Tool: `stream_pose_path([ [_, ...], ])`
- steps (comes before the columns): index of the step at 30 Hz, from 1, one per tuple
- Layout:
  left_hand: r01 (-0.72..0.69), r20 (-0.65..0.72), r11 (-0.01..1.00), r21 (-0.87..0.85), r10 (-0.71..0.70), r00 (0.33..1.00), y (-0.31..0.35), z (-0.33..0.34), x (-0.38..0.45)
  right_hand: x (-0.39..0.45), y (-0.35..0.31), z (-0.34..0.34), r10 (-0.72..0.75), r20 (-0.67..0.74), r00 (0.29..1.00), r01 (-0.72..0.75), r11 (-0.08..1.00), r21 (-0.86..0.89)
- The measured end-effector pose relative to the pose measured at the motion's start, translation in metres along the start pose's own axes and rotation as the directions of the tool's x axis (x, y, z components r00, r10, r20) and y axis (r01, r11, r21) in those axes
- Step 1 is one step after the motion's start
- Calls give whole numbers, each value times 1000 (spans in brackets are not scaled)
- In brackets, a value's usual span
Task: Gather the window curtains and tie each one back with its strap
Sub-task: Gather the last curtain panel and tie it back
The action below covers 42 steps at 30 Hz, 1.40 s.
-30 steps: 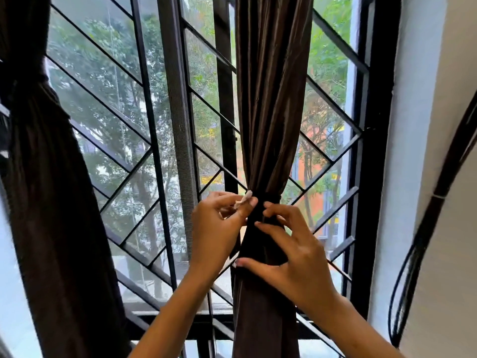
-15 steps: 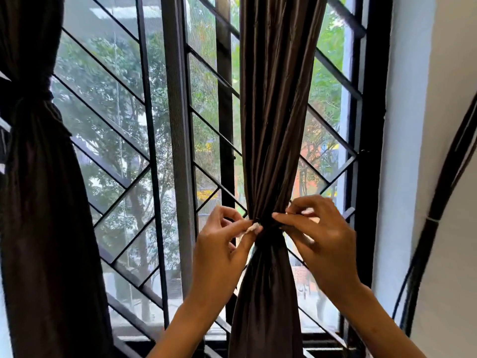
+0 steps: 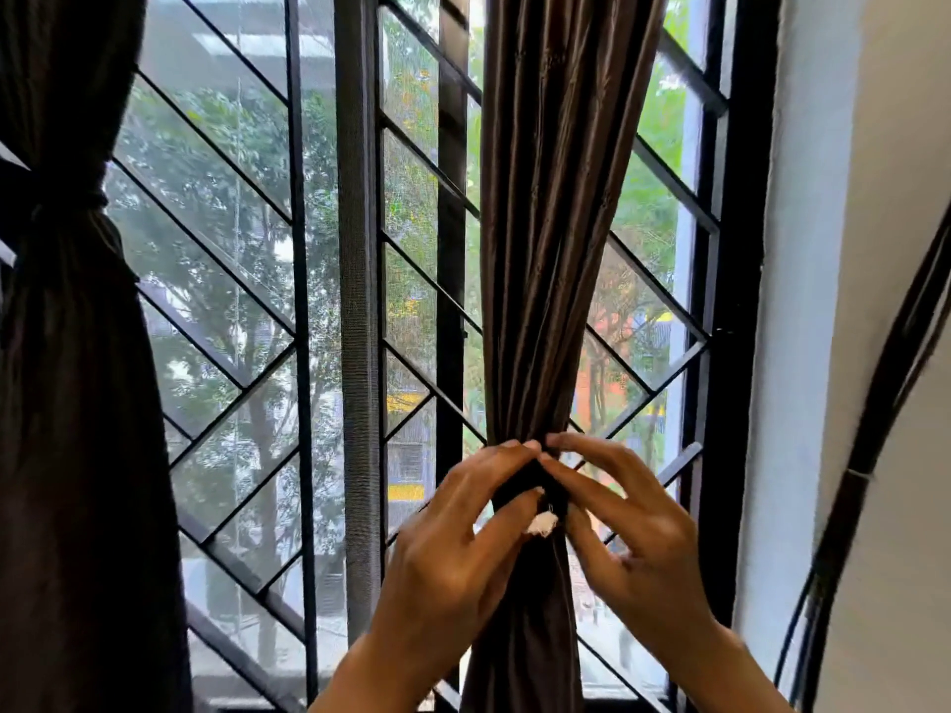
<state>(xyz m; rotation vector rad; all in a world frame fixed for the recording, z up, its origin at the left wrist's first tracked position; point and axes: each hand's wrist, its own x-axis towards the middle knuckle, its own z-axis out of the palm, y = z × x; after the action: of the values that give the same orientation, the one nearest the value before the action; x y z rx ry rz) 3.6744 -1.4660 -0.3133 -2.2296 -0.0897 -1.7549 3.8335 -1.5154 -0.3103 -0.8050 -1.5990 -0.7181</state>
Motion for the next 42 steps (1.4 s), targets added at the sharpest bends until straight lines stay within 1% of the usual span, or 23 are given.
stream_pose_path([
  [2,9,14,999,-33,-8,1000,-5,-1,0,-2,0,0,-40,74,996,44,997,-65],
  [3,12,17,999,-49,-11,1000,-7,-1,0,-1,1,0,-59,87,994,69,991,-118],
  [5,20,16,998,-64,-19,1000,-11,-1,0,1,1,0,-79,56,995,89,973,-211],
  [7,45,11,997,-65,-45,999,-15,-2,1,4,0,0,-94,36,995,100,963,-248],
  [9,103,-12,992,-77,-104,995,-17,-3,3,6,-3,0,-48,45,998,56,975,-213],
  [12,227,-66,968,-110,-235,970,-18,-2,8,8,-11,-2,87,93,992,-85,996,-32],
  [14,279,-96,949,-149,-295,951,-16,0,12,9,-14,-2,109,145,983,-117,992,48],
  [16,306,-115,933,-190,-331,937,-11,1,16,13,-13,-2,100,198,975,-109,993,33],
  [17,323,-118,923,-211,-352,929,-9,1,18,16,-12,-2,87,208,974,-90,996,6],
  [19,364,-114,895,-256,-402,909,-6,1,22,19,-9,-3,17,185,983,-6,998,-64],
  [22,416,-117,849,-325,-472,874,-5,2,23,17,-2,-5,-175,106,979,197,946,-257],
  [23,428,-120,836,-344,-492,862,-6,2,23,15,-1,-5,-214,72,974,226,923,-312],
  [26,466,-113,804,-369,-536,836,-7,5,22,12,-4,-5,-245,-12,969,220,891,-398],
  [27,490,-107,779,-391,-567,817,-7,7,22,12,-6,-4,-246,-18,969,217,885,-413],
  [28,526,-93,736,-425,-614,784,-8,9,22,11,-8,-3,-236,-20,972,207,888,-411],
  [29,574,-68,669,-472,-677,733,-9,12,22,10,-10,-2,-221,-18,975,196,896,-398],
  [31,653,19,490,-578,-792,611,-15,16,24,8,-13,1,-169,-9,986,156,925,-347],
  [32,665,59,407,-626,-825,562,-17,19,24,6,-14,2,-131,-5,991,123,944,-306],
  [33,663,84,347,-663,-846,526,-20,21,24,4,-14,3,-82,-11,997,76,964,-254],
  [36,647,97,258,-718,-883,460,-23,26,24,2,-15,7,79,-46,996,-83,992,-98],
  [39,627,108,159,-763,-924,366,-30,30,24,-1,-15,8,213,-40,976,-212,977,10],
  [40,624,103,138,-769,-937,335,-33,32,23,-3,-15,7,257,-28,966,-256,965,53],
  [42,634,73,140,-760,-952,298,-41,36,22,-7,-16,5,368,-7,930,-363,919,150],
])
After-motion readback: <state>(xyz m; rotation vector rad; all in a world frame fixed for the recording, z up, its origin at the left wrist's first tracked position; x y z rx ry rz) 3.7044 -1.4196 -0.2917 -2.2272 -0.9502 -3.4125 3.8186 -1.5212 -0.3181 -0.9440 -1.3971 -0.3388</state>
